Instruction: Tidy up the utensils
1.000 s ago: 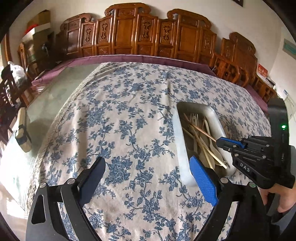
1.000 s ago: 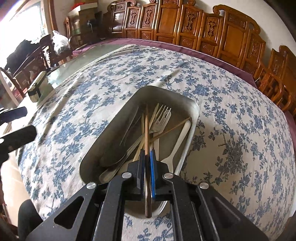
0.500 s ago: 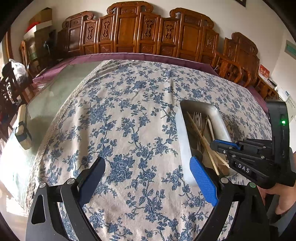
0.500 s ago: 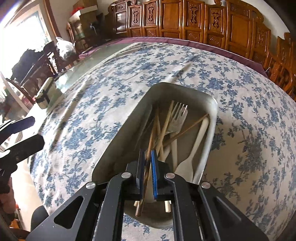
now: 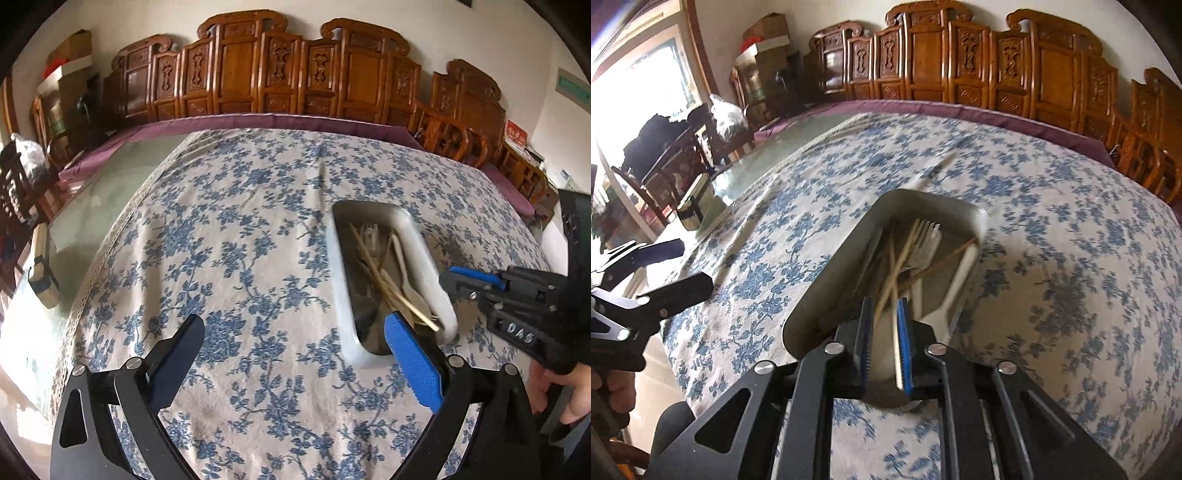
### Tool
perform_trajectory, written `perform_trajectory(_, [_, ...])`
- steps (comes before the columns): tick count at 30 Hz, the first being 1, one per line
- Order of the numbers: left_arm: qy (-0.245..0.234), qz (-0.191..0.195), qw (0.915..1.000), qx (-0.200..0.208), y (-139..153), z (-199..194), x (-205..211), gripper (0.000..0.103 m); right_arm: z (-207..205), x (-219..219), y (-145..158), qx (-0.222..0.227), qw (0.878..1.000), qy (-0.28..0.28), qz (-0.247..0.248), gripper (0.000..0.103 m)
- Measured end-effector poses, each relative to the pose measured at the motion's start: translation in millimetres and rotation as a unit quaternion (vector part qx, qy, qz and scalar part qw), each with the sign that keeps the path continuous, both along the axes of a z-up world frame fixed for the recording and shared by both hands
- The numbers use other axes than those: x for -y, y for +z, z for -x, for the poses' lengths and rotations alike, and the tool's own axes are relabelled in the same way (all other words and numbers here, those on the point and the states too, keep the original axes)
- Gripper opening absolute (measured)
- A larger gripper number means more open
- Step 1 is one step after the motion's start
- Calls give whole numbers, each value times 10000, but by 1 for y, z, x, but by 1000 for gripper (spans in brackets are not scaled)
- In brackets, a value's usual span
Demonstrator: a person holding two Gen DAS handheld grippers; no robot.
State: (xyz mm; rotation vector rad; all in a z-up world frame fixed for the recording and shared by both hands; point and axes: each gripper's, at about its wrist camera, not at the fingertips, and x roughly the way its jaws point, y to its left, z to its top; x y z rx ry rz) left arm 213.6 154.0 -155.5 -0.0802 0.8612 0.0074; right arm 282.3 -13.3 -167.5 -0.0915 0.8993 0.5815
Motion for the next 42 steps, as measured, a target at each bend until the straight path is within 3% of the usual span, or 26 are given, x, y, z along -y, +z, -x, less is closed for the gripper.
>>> perform_trajectory(6, [-182,-7,9998,63,5,4,23,95,4,14,18,90,9996,121,-220,18])
perform_trajectory(15, [-325,-85,9994,9,5,15,46,95,16,31,30,254,9995,-78,-158,18])
perform_trajectory(17, [-348,-99,9993,17,7,19,54,95,24,47,30,255,9994,-194,-157,28])
perform_trajectory(21, [-460,-161,9988,68,14,27,75,95,43,78,29,288,9987,-412,-83,33])
perform_trajectory(27, [-613,-225,9978,133,23,40,111,95,76,128,35,442,9947,-933,-15,61])
perform_trajectory(32, [-693,-294,9966,322,38,56,143,95,106,164,48,733,9868,-1442,119,93])
perform_trajectory(42, [-777,-245,9951,556,72,93,183,95,155,207,76,1107,9733,-2007,116,100])
